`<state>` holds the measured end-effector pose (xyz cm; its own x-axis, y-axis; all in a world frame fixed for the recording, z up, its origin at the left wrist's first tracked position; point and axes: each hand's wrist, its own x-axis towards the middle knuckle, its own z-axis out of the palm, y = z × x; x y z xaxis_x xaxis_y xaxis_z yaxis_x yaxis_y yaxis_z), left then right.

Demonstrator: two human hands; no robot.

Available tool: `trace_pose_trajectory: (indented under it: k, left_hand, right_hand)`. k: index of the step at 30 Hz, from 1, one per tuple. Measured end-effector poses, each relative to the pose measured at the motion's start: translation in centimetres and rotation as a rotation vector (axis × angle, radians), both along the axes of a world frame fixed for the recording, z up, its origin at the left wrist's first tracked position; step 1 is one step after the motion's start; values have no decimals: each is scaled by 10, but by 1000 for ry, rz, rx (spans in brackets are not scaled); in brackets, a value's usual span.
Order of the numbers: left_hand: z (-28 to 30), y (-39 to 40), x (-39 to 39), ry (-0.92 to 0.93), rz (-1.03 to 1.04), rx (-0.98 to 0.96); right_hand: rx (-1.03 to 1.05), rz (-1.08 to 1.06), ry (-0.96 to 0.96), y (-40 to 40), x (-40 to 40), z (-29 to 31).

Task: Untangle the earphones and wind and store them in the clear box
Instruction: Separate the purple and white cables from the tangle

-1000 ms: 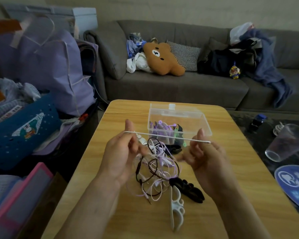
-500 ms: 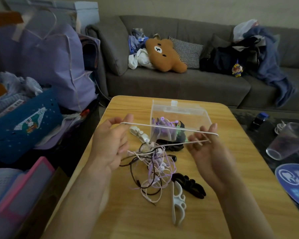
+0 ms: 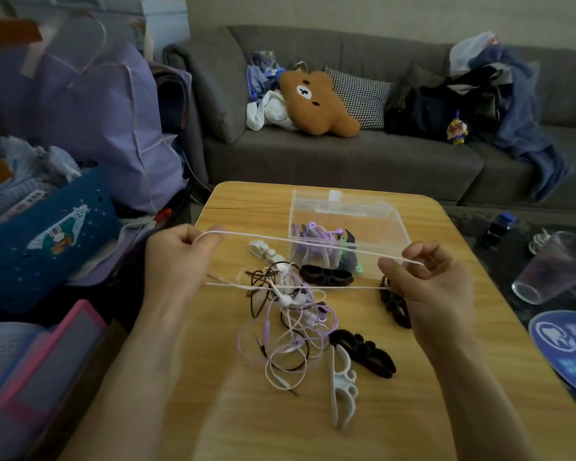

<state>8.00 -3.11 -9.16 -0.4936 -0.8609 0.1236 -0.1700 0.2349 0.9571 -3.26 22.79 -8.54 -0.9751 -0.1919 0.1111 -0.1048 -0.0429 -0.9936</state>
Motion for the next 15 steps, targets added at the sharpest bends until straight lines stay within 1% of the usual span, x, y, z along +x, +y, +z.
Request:
trace_pose_trajectory:
  k: [2, 4, 7, 9, 11, 12, 14, 15]
  left_hand:
    - [2, 4, 1, -11, 66, -180]
    - [4, 6, 1, 4, 111, -311]
    - [4, 5, 3, 11, 167, -458]
    - [4, 4, 4, 38, 165, -503]
    - [2, 5, 1, 43, 103, -439]
    - [0, 4, -1, 26, 50, -340]
    - [-2, 3, -4, 24, -99, 4]
    - [-3, 2, -6, 38, -173, 192]
  right_hand:
    - [127, -122, 146, -3, -1, -4]
    - [205, -205, 317, -3, -3, -7]
    - [293, -243, 560, 6, -11, -10]
    - [291, -274, 636, 10, -15, -13]
    - [233, -303, 570, 8, -16, -13]
    - [201, -310, 487, 5, -15, -13]
    - [86, -281, 228, 3, -17, -12]
    - [-24, -210, 55, 3, -18, -11]
